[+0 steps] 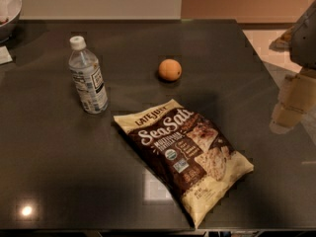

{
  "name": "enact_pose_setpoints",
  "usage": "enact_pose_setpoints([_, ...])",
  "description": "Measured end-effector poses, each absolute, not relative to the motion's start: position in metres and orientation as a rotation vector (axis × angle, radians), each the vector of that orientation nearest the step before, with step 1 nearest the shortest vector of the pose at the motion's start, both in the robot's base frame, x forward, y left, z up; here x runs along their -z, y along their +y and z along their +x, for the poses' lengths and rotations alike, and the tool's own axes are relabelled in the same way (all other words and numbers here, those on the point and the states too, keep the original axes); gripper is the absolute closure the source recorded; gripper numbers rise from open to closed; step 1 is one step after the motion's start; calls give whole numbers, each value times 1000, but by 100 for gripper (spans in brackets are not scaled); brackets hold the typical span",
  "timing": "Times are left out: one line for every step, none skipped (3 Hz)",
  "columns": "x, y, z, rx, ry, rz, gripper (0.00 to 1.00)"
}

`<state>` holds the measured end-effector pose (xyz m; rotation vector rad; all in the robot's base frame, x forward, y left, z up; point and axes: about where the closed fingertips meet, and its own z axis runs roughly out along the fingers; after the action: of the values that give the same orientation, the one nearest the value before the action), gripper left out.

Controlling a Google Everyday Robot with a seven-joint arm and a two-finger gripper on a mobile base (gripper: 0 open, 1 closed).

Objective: Move orange near brown chip bag

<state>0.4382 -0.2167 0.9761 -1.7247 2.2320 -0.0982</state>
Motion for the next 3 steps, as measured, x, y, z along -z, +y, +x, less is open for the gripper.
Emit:
enact_pose_setpoints([-980,-217,449,95,2232,-1712,0])
enact_pose_setpoints([-979,-209,479,56,2201,-1697,0])
enact_pose_setpoints([-972,-194,522,12,2159,-1663,0])
